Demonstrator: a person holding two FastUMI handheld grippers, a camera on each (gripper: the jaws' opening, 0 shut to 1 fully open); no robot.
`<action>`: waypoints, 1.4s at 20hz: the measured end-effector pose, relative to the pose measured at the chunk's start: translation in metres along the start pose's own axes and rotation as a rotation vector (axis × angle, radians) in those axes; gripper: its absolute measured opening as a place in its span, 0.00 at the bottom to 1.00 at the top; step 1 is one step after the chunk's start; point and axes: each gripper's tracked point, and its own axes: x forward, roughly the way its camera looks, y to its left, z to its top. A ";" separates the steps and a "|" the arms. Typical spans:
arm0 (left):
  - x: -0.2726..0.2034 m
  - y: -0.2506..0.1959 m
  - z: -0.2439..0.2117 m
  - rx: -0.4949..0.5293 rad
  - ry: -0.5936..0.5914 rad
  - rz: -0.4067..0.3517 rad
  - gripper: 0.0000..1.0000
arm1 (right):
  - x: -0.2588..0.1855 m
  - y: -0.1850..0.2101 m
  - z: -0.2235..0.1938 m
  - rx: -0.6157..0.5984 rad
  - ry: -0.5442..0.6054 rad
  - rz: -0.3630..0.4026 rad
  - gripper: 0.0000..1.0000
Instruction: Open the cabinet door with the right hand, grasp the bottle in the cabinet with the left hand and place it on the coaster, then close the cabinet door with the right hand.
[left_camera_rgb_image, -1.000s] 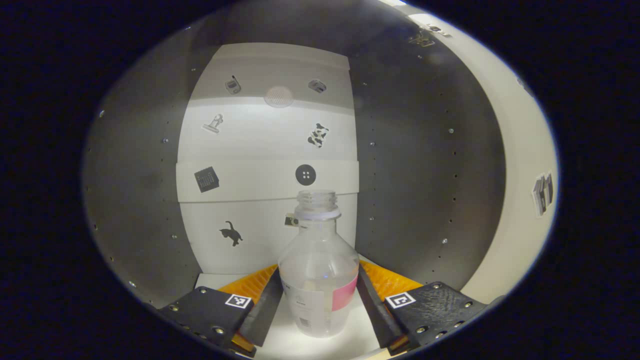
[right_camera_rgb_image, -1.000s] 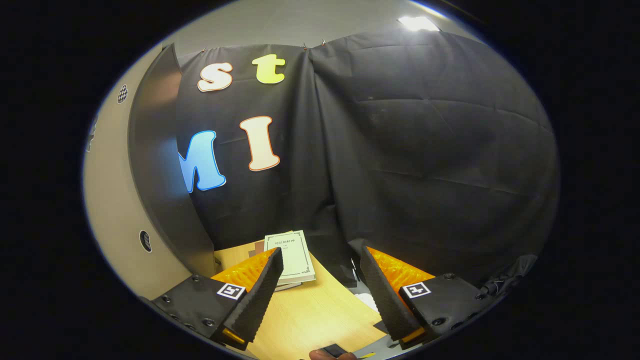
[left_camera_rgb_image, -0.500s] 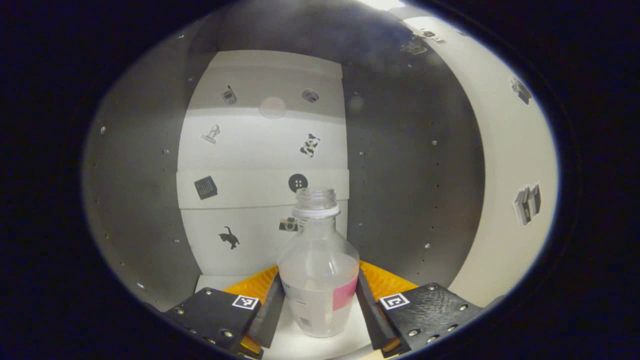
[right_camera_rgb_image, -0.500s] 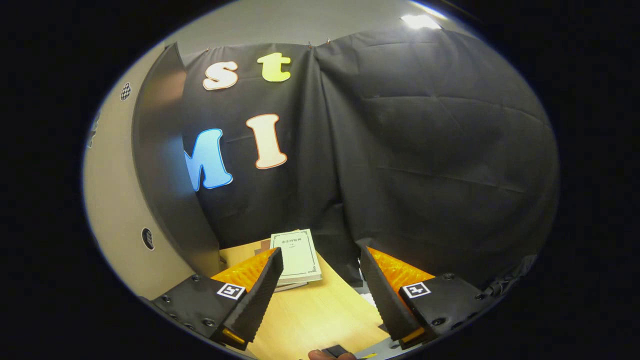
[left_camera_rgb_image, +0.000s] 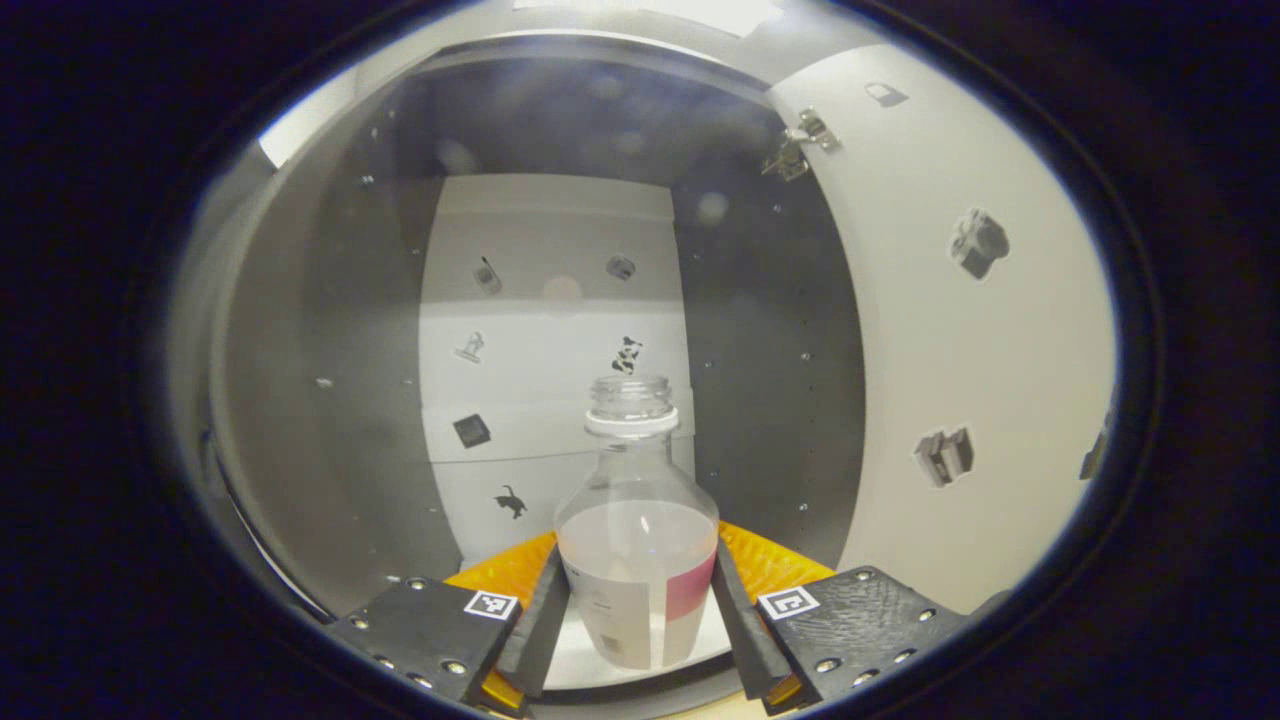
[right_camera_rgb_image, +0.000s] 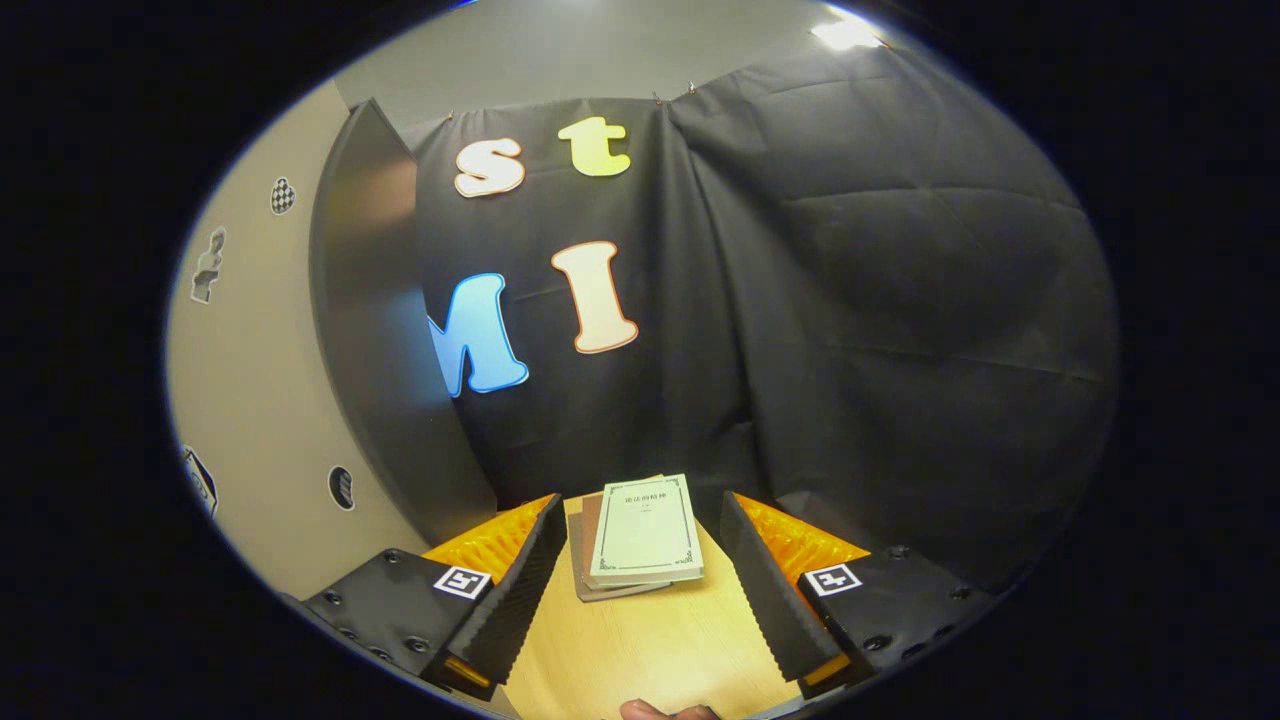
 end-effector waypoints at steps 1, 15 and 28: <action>-0.015 0.005 0.005 0.008 -0.001 0.010 0.72 | -0.004 0.004 0.002 0.000 -0.012 0.009 0.98; -0.228 0.110 -0.069 0.024 0.029 0.171 0.72 | -0.105 0.040 0.012 0.032 -0.119 -0.027 0.98; -0.300 0.168 -0.190 -0.094 0.040 0.427 0.72 | -0.116 0.064 0.023 0.016 -0.136 0.039 0.98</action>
